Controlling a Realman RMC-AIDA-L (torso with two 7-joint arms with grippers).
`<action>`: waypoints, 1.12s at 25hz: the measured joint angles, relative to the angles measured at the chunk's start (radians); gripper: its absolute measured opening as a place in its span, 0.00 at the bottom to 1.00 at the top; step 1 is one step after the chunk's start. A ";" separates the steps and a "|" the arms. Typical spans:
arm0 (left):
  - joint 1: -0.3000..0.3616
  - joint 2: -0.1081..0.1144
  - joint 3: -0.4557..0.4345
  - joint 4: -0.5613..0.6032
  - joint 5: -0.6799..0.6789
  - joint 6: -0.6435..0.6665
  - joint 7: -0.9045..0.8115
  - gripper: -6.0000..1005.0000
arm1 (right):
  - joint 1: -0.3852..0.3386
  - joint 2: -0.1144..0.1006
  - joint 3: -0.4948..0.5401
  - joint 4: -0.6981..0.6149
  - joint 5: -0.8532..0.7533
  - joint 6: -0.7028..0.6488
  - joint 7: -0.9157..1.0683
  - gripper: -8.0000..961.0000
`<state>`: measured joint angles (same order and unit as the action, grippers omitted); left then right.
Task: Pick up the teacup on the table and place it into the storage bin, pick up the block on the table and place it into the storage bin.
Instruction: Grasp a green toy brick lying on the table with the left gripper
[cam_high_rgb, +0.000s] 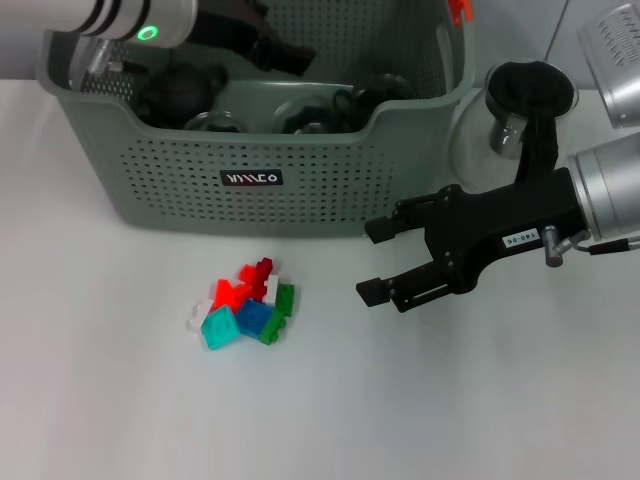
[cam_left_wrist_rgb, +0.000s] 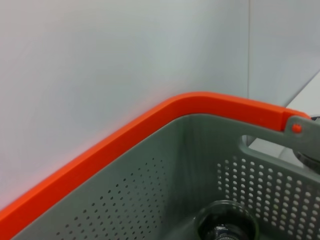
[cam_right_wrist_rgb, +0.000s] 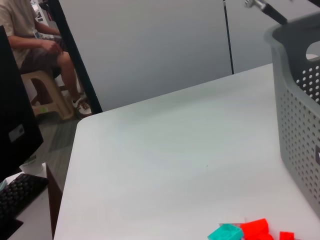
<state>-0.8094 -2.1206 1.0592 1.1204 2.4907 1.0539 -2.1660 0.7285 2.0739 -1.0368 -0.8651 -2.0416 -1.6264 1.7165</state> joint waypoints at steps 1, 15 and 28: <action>0.008 -0.002 0.000 0.017 0.000 0.007 -0.007 0.82 | 0.000 0.000 0.000 -0.001 0.000 0.000 0.000 0.92; 0.177 -0.042 -0.010 0.263 -0.012 0.117 -0.055 0.83 | 0.006 -0.005 -0.004 -0.003 -0.001 -0.003 0.000 0.92; 0.357 -0.051 -0.096 0.466 -0.184 0.312 -0.126 0.83 | 0.002 -0.010 -0.001 -0.003 -0.001 -0.014 -0.019 0.92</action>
<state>-0.4528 -2.1717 0.9634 1.5861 2.3066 1.3658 -2.2921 0.7301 2.0643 -1.0378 -0.8682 -2.0421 -1.6404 1.6978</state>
